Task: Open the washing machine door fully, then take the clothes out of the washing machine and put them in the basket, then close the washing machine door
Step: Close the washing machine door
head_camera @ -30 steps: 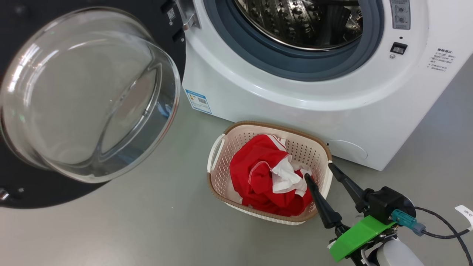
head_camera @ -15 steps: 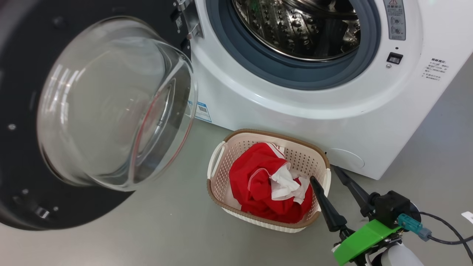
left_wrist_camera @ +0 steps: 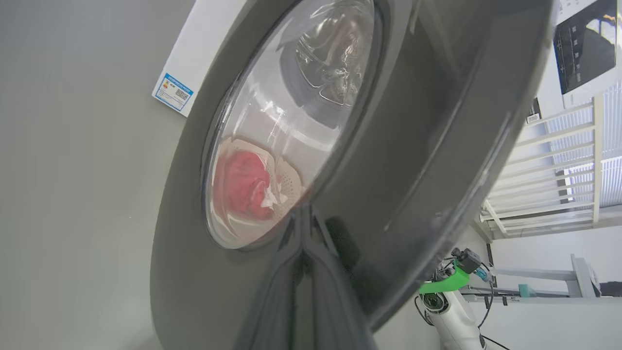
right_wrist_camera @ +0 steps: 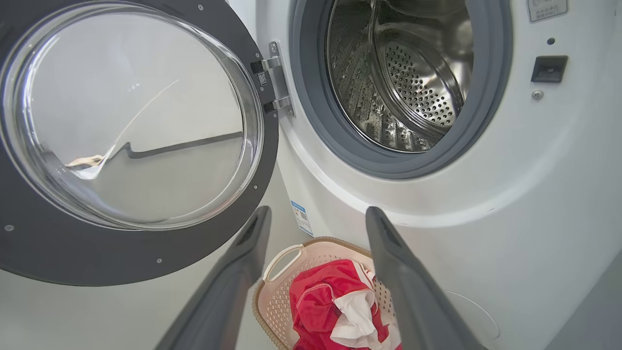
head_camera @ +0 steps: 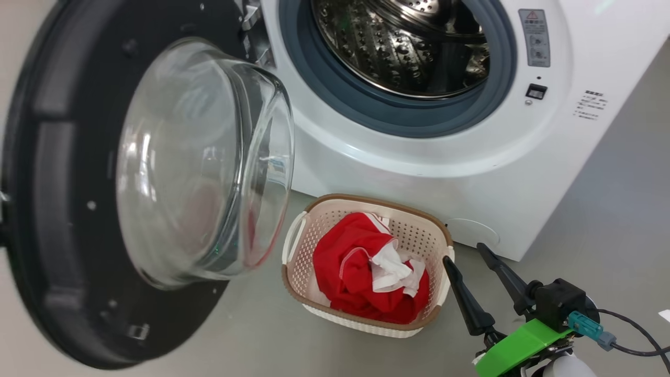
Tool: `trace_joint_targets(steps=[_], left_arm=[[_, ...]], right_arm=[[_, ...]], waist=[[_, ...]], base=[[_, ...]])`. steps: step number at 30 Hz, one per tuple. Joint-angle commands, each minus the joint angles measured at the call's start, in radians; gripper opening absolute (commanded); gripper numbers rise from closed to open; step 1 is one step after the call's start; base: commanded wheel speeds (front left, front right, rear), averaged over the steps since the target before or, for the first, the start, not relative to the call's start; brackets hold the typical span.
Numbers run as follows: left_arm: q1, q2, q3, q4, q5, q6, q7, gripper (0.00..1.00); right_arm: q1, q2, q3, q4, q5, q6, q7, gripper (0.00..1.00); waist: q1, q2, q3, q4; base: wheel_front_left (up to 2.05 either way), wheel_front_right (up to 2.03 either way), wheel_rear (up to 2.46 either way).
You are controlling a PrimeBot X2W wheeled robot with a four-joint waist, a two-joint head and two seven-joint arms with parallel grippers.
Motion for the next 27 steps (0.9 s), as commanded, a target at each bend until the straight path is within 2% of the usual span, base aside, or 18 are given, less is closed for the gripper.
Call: trace_joint_targets(steps=[1,5,10,16,19,21,27], left_arm=[[-0.007,0.03,0.045,-0.072,-0.022,-0.003,0.016,0.0],[0.023,-0.014,0.047,-0.179,-0.043,-0.003,0.038,0.0],[0.03,-0.099,0.036,-0.298,-0.047,-0.003,0.042,0.0],[-0.001,-0.189,0.001,-0.348,-0.033,-0.003,0.04,0.0],[-0.009,-0.205,-0.004,-0.352,-0.031,-0.003,0.038,0.0],[-0.035,-0.25,-0.015,-0.361,-0.017,-0.003,0.021,0.0],[-0.08,-0.316,-0.032,-0.363,0.021,-0.003,-0.016,0.0]], right_arm=[[0.001,0.003,0.013,-0.029,0.001,0.002,-0.005,1.0],[0.007,0.009,0.009,-0.032,0.001,0.002,-0.005,1.0],[0.009,0.017,-0.001,-0.039,-0.002,0.002,-0.005,1.0],[0.002,0.026,-0.007,-0.046,-0.009,0.002,-0.005,1.0],[0.0,0.028,-0.008,-0.048,-0.01,0.002,-0.005,1.0],[-0.003,0.035,-0.012,-0.053,-0.015,0.002,-0.005,1.0],[-0.011,0.05,-0.024,-0.065,-0.023,0.002,-0.005,1.0]], waist=[[0.0,0.0,-0.008,-0.016],[0.0,0.0,-0.011,-0.04],[0.0,0.0,-0.007,-0.082],[0.0,0.0,0.004,-0.143],[0.0,0.0,0.007,-0.155],[0.0,0.0,0.015,-0.194],[0.0,0.0,0.044,-0.282]], base=[[0.0,0.0,0.0],[0.0,0.0,0.0],[0.0,0.0,0.0],[0.0,0.0,0.0],[0.0,0.0,0.0],[0.0,0.0,0.0],[0.0,0.0,0.0]])
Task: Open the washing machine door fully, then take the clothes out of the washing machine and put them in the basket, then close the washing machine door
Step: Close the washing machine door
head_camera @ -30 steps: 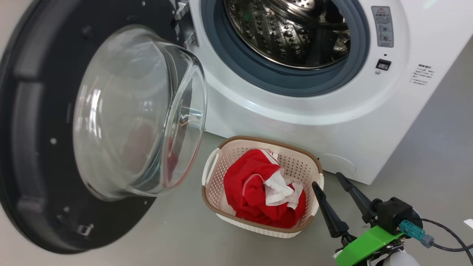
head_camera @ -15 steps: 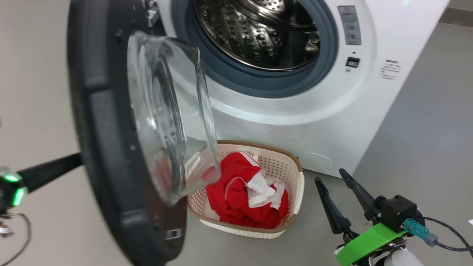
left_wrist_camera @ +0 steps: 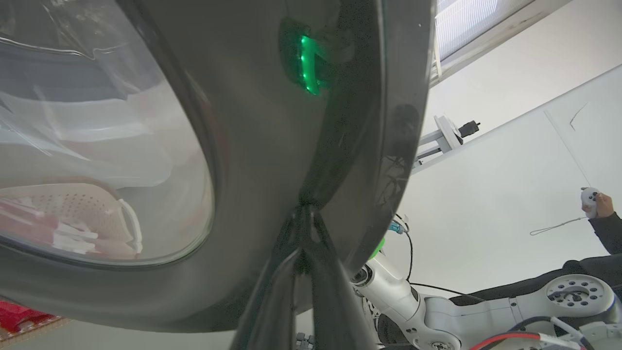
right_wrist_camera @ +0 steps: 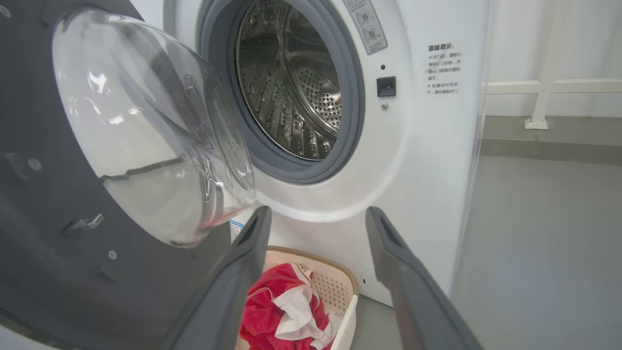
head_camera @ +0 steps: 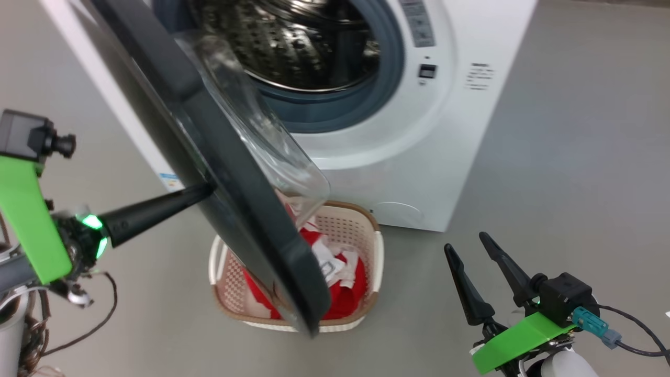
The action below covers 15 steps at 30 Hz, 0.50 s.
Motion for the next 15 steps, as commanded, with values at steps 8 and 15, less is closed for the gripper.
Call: trace_joint_targets(steps=[8,15], left_arm=[[-0.124,0.004,0.045,0.02,0.04,-0.003,-0.053,0.0],[-0.19,0.018,0.06,0.066,0.074,-0.003,-0.098,0.0]], right_arm=[[-0.036,0.032,0.012,-0.045,-0.026,0.002,-0.005,1.0],[-0.056,0.056,0.008,-0.063,-0.033,0.002,-0.005,1.0]], waist=[[0.0,0.0,0.085,-0.175],[0.0,0.0,0.145,-0.282]], base=[[0.0,0.0,0.0],[0.0,0.0,0.0]])
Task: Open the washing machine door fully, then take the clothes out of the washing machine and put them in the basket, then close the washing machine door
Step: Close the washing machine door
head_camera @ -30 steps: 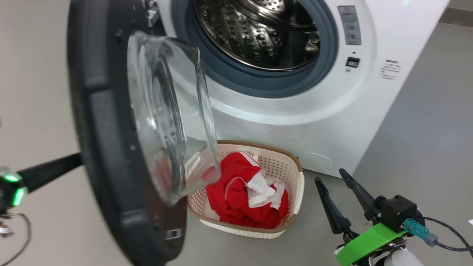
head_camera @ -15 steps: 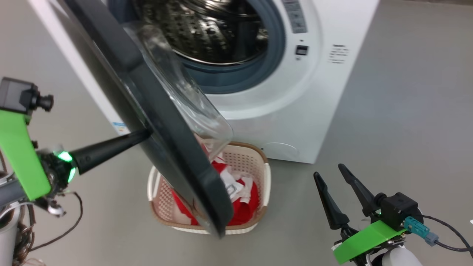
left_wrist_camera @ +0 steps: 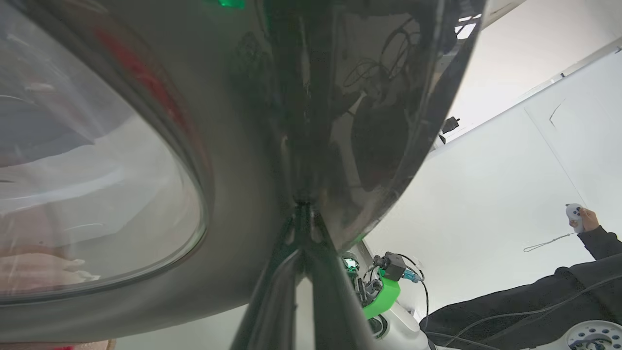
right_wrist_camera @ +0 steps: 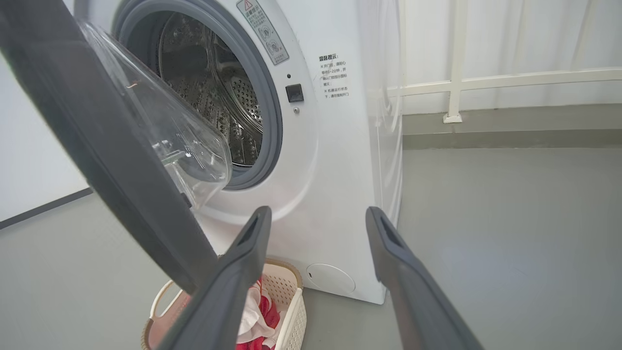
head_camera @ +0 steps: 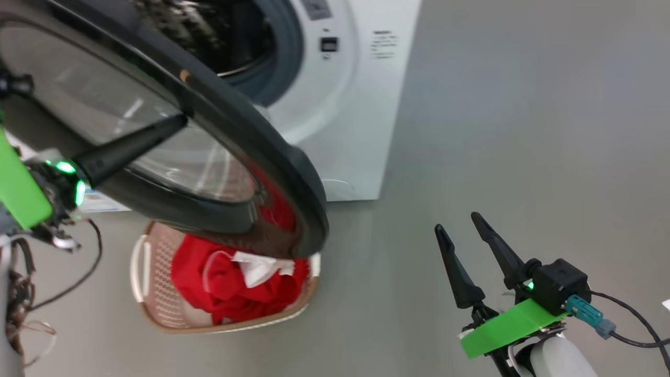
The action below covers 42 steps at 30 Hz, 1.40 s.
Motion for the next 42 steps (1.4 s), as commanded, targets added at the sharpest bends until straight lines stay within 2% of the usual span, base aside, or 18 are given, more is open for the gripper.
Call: trace_joint_targets(steps=[1,10,17,25,34,36,37,39,42], left_arm=[[-0.051,0.047,0.045,-0.009,0.01,-0.003,-0.015,0.0],[-0.166,0.081,0.067,0.111,0.042,-0.003,-0.099,0.0],[-0.246,0.107,0.065,0.205,0.063,-0.003,-0.181,0.0],[-0.241,0.122,0.041,0.224,0.034,-0.003,-0.197,0.0],[-0.124,0.117,0.028,0.142,-0.011,-0.003,-0.206,0.0],[-0.081,0.114,0.033,0.121,-0.014,-0.003,-0.22,0.17],[-0.058,0.111,0.034,0.111,-0.016,-0.003,-0.226,0.19],[-0.012,0.109,0.037,0.091,-0.01,-0.003,-0.245,0.42],[0.059,0.103,0.031,0.064,0.005,-0.003,-0.278,0.51]], right_arm=[[-0.024,0.01,0.021,-0.027,0.0,0.002,-0.005,1.0],[-0.051,0.02,0.028,-0.045,0.002,0.002,-0.005,1.0],[-0.062,0.021,0.036,-0.057,0.029,0.002,-0.005,1.0],[-0.06,0.021,0.031,-0.053,0.029,0.002,-0.005,1.0],[-0.056,0.021,0.034,-0.032,0.016,0.002,-0.005,1.0],[-0.052,0.021,0.033,-0.028,0.013,0.002,-0.005,1.0],[-0.049,0.021,0.034,-0.025,0.011,0.002,-0.005,1.0],[-0.043,0.021,0.033,-0.02,0.007,0.002,-0.005,1.0],[-0.033,0.021,0.031,-0.013,0.003,0.002,-0.005,1.0]], waist=[[0.0,0.0,0.067,-0.088],[0.0,0.0,0.124,-0.185],[0.0,0.0,0.142,-0.218],[0.0,0.0,0.124,-0.201],[0.0,0.0,0.073,-0.141],[0.0,0.0,0.06,-0.128],[0.0,0.0,0.053,-0.121],[0.0,0.0,0.041,-0.108],[0.0,0.0,0.02,-0.09]], base=[[0.0,0.0,0.0],[0.0,0.0,0.0],[0.0,0.0,0.0],[0.0,0.0,0.0],[0.0,0.0,0.0],[0.0,0.0,0.0],[0.0,0.0,0.0],[0.0,0.0,0.0],[0.0,0.0,0.0]])
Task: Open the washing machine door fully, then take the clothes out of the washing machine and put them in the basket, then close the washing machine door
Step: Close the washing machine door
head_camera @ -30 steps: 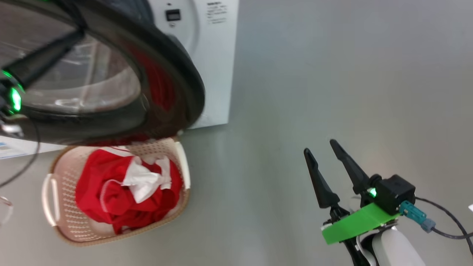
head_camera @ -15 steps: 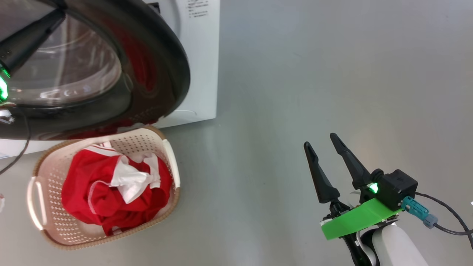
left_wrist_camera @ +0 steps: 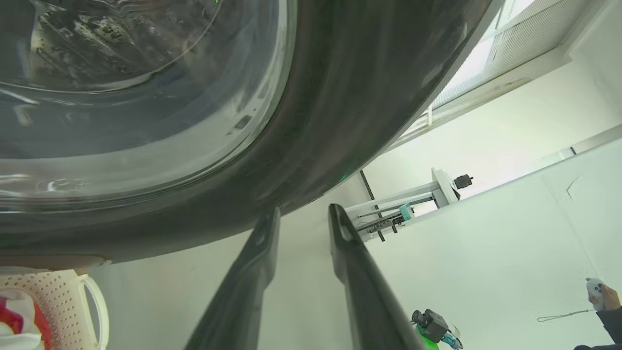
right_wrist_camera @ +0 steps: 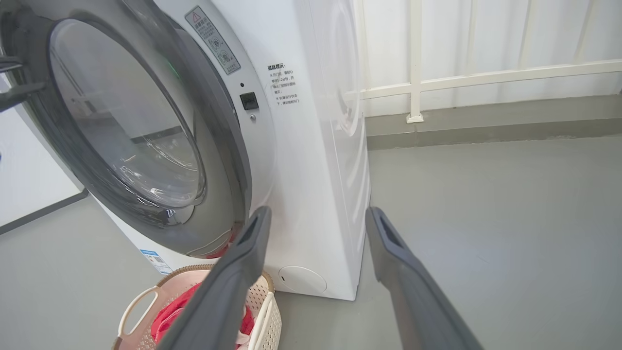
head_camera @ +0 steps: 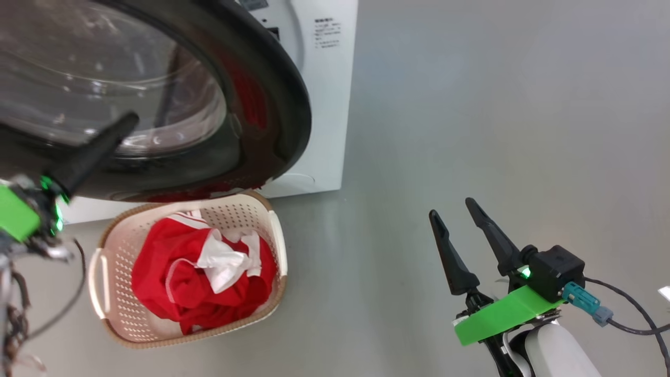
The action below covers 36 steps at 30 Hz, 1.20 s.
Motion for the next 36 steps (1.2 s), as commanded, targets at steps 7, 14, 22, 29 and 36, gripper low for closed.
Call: trace_joint_targets(steps=[7,14,22,29,36], left_arm=[[0.186,0.035,0.026,-0.079,0.04,-0.003,-0.129,1.0],[0.369,0.044,0.011,-0.118,0.088,-0.003,-0.311,1.0],[0.481,0.072,-0.057,-0.115,0.131,-0.003,-0.517,1.0],[0.551,0.141,-0.163,-0.024,0.244,-0.003,-0.792,1.0],[0.552,0.194,-0.308,0.115,0.368,-0.003,-1.036,1.0]], right_arm=[[0.043,0.002,0.026,-0.007,-0.009,0.002,-0.005,1.0],[0.07,-0.017,0.023,-0.005,0.004,0.002,-0.005,1.0],[0.097,-0.032,0.017,-0.006,0.011,0.002,-0.005,1.0],[0.128,-0.046,0.006,-0.005,0.017,0.002,-0.005,1.0],[0.154,-0.056,-0.009,-0.01,0.018,0.002,-0.005,1.0]], waist=[[0.0,0.0,-0.074,0.046],[0.0,0.0,-0.103,0.054],[0.0,0.0,-0.119,0.05],[0.0,0.0,-0.136,0.036],[0.0,0.0,-0.151,0.03]], base=[[0.0,0.0,0.0],[0.0,0.0,0.0],[0.0,0.0,0.0],[0.0,0.0,0.0],[0.0,0.0,0.0]])
